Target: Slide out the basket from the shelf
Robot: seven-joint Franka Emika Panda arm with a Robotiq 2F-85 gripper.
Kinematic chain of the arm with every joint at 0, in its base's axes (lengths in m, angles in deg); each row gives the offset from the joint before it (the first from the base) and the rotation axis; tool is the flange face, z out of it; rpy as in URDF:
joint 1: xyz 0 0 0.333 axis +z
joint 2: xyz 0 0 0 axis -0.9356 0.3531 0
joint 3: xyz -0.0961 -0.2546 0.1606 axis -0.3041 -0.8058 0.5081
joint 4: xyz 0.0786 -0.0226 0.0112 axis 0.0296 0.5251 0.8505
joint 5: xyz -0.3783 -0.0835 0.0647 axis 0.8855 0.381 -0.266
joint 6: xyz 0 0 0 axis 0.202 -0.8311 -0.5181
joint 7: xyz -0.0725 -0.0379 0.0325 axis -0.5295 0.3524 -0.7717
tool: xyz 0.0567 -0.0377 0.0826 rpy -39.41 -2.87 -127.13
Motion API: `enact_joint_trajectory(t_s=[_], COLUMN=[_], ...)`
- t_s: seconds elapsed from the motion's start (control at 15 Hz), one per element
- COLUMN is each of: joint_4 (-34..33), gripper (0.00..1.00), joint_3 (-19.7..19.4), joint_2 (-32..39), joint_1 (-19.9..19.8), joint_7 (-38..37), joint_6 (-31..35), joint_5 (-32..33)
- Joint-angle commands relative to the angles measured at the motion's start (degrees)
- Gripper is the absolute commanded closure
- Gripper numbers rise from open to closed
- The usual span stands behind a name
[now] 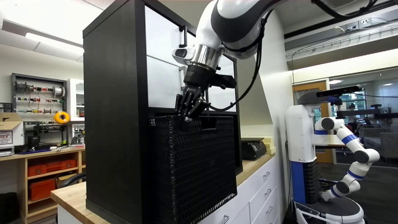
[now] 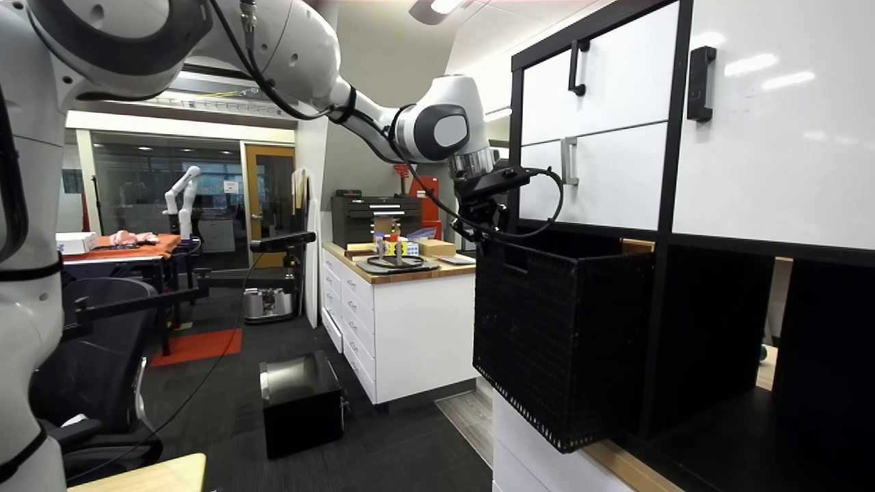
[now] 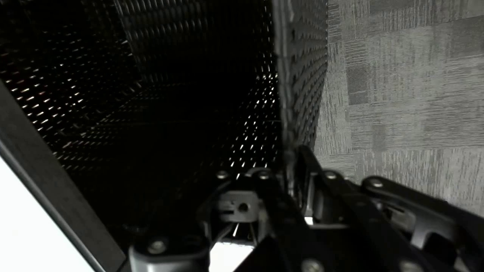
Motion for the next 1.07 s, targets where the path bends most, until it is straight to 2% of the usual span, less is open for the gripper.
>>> enact_joint_trajectory(t_s=[0.0,0.07,0.13,0.27,0.6,0.8,1.0], joint_4=[5.0,5.9,6.8,7.9,9.3,6.4,1.6], gripper=[0.97,0.68,0.67,0.55,0.22,0.03,0.00], joint_3=[0.7,0.5,0.4,0.2,-0.4,-0.9,-1.7], joint_2=[-5.9,-6.6,-7.2,-8.5,-11.7,-11.7,-11.2], joint_1=[-0.4,-0.3,-0.2,-0.1,0.5,0.4,0.1], joint_7=[0.1,-0.5,-0.7,-1.1,-2.9,-9.5,-18.9], joint_6=[-1.5,-1.6,-1.5,-1.2,-1.6,-7.0,-15.4], joint_5=[-3.7,-3.8,-4.4,-6.0,-8.9,-9.1,-7.2])
